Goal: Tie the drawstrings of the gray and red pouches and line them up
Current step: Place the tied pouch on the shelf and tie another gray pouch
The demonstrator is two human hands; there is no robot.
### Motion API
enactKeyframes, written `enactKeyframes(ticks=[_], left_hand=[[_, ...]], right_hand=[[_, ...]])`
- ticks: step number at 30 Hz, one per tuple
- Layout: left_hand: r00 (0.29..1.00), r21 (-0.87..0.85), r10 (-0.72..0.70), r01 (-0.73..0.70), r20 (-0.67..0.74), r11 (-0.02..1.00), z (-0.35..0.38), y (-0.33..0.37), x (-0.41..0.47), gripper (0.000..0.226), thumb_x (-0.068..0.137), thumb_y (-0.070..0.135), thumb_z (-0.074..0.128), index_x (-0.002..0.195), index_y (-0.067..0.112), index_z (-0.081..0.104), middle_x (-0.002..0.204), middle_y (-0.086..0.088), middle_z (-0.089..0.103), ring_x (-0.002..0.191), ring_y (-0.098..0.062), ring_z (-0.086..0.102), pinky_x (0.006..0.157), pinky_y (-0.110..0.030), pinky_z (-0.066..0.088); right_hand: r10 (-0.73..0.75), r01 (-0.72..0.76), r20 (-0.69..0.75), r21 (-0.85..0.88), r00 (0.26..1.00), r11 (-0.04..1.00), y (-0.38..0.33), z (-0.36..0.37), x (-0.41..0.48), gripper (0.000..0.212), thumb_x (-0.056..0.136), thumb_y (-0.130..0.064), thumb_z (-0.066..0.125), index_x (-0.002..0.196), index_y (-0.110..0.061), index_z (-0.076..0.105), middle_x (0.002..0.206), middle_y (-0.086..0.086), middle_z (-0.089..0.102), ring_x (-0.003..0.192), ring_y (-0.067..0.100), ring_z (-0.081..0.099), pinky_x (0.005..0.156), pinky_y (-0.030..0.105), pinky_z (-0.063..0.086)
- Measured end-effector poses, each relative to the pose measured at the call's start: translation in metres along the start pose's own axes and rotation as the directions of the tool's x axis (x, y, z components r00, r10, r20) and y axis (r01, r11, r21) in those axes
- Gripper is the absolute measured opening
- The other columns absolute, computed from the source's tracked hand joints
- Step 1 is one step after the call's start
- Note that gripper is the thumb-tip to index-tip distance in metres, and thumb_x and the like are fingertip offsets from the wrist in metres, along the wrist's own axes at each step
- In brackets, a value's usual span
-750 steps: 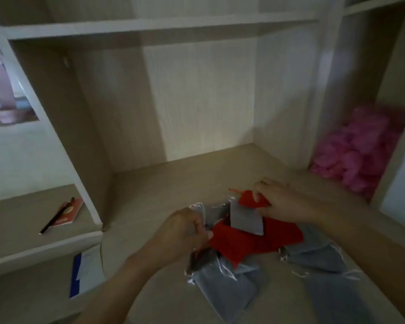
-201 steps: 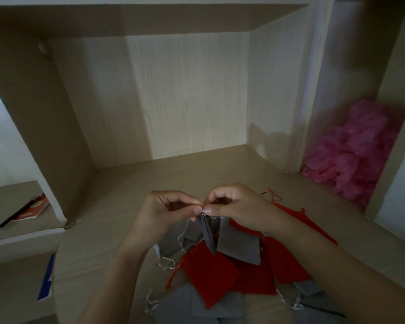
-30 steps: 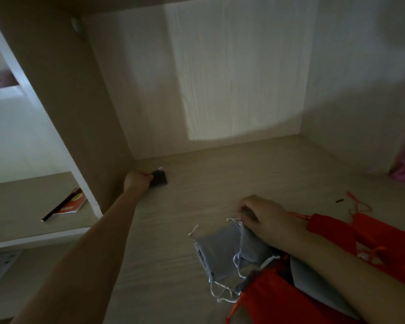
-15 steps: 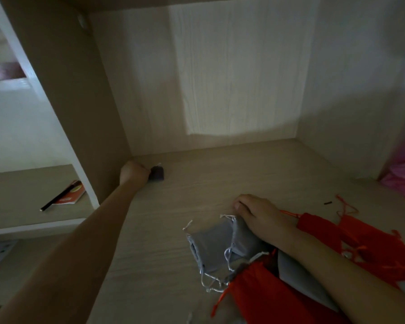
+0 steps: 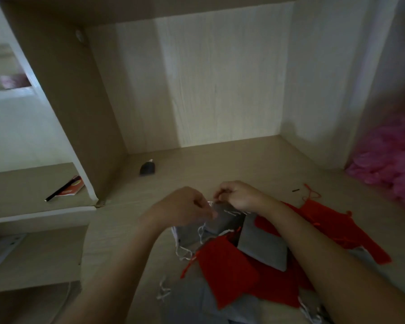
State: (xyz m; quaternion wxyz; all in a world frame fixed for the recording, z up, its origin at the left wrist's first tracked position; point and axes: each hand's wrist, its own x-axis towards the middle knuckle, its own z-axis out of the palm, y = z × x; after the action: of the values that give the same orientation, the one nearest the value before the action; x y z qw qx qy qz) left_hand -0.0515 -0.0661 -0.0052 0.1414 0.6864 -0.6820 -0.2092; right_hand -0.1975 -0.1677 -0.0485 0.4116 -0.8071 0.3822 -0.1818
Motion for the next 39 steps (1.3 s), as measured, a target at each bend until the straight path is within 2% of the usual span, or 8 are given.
enactKeyframes(ticks=[4, 7, 14, 19, 25, 31, 35, 39], left_hand=[[0.999, 0.028, -0.051, 0.051, -0.006, 0.998, 0.03, 0.001, -0.002, 0.029, 0.073, 0.045, 0.075, 0.088, 0.02, 0.074, 0.088, 0.004, 0.071, 0.077, -0.009, 0.063, 0.073, -0.026, 0.049], [0.993, 0.015, -0.056, 0.058, -0.108, 0.998, 0.043, -0.004, 0.004, 0.018, 0.072, 0.036, 0.078, 0.077, 0.022, 0.068, 0.077, 0.009, 0.063, 0.07, -0.004, 0.056, 0.058, -0.01, 0.04], [0.974, -0.161, -0.067, 0.032, -0.219, 0.986, 0.054, -0.011, 0.006, 0.012, 0.075, 0.017, 0.076, 0.081, 0.011, 0.069, 0.063, 0.01, 0.056, 0.057, 0.002, 0.048, 0.049, -0.006, 0.035], [0.975, -0.209, -0.057, 0.011, -0.216, 0.978, 0.056, -0.017, 0.008, 0.01, 0.078, 0.015, 0.073, 0.085, 0.008, 0.069, 0.067, 0.009, 0.06, 0.057, 0.002, 0.051, 0.051, -0.004, 0.038], [0.926, -0.271, -0.105, 0.003, -0.362, 0.962, 0.054, -0.017, 0.007, 0.034, 0.098, 0.029, 0.046, 0.067, 0.017, 0.057, 0.066, 0.001, 0.055, 0.063, -0.012, 0.052, 0.059, -0.025, 0.04], [0.956, -0.89, -0.118, -0.201, -0.269, 0.409, 0.041, -0.011, 0.0, 0.069, 0.087, 0.061, 0.034, 0.106, 0.0, 0.062, 0.091, -0.011, 0.066, 0.078, -0.015, 0.065, 0.068, -0.023, 0.051], [0.96, -0.919, 0.076, -0.279, -0.268, 0.281, 0.041, -0.011, -0.005, 0.033, 0.079, 0.027, 0.073, 0.1, 0.004, 0.062, 0.086, -0.004, 0.07, 0.076, -0.013, 0.066, 0.07, -0.022, 0.053], [0.967, -0.956, 0.071, -0.254, -0.246, 0.149, 0.037, -0.013, -0.008, 0.017, 0.081, 0.016, 0.067, 0.091, 0.003, 0.062, 0.078, -0.003, 0.071, 0.068, -0.009, 0.067, 0.063, -0.018, 0.054]], right_hand=[[0.067, -0.055, 0.191, -0.067, 0.979, 0.996, 0.001, -0.017, -0.013, 0.035, 0.082, -0.026, 0.072, 0.112, -0.016, 0.059, 0.108, 0.001, 0.061, 0.1, 0.018, 0.059, 0.085, 0.031, 0.048], [0.107, -0.053, 0.235, -0.227, 0.966, 0.972, 0.003, -0.025, -0.024, 0.048, 0.07, -0.027, 0.082, 0.109, -0.02, 0.055, 0.101, -0.003, 0.056, 0.092, 0.015, 0.055, 0.076, 0.03, 0.046], [0.116, 0.072, 0.341, -0.493, 0.933, 0.867, -0.013, -0.029, -0.036, 0.026, 0.075, -0.031, 0.078, 0.097, -0.024, 0.065, 0.084, -0.014, 0.052, 0.086, 0.01, 0.051, 0.067, 0.024, 0.039], [0.132, 0.028, 0.257, -0.536, 0.957, 0.843, -0.028, -0.033, -0.042, 0.027, 0.075, -0.017, 0.078, 0.1, -0.011, 0.068, 0.075, -0.008, 0.057, 0.068, 0.009, 0.055, 0.057, 0.021, 0.042], [-0.195, 0.156, -0.102, -0.306, 0.975, 0.939, -0.047, -0.051, -0.046, 0.017, 0.081, -0.018, 0.071, 0.078, -0.022, 0.055, 0.07, -0.008, 0.051, 0.065, 0.01, 0.048, 0.057, 0.025, 0.034], [-0.316, 0.3, -0.122, -0.135, 0.941, 0.945, -0.066, -0.049, -0.054, 0.018, 0.081, -0.015, 0.072, 0.075, -0.029, 0.063, 0.075, -0.008, 0.064, 0.069, 0.006, 0.057, 0.065, 0.025, 0.044], [-0.272, 0.286, -0.166, 0.067, 0.948, 0.956, -0.072, -0.034, -0.055, 0.01, 0.08, -0.011, 0.074, 0.08, -0.016, 0.065, 0.066, 0.001, 0.064, 0.054, 0.006, 0.058, 0.055, 0.017, 0.047], [-0.234, 0.263, -0.129, 0.299, 0.964, 0.917, -0.072, -0.03, -0.055, 0.01, 0.085, 0.001, 0.064, 0.095, 0.001, 0.067, 0.079, 0.009, 0.069, 0.066, 0.007, 0.068, 0.066, 0.016, 0.054]])
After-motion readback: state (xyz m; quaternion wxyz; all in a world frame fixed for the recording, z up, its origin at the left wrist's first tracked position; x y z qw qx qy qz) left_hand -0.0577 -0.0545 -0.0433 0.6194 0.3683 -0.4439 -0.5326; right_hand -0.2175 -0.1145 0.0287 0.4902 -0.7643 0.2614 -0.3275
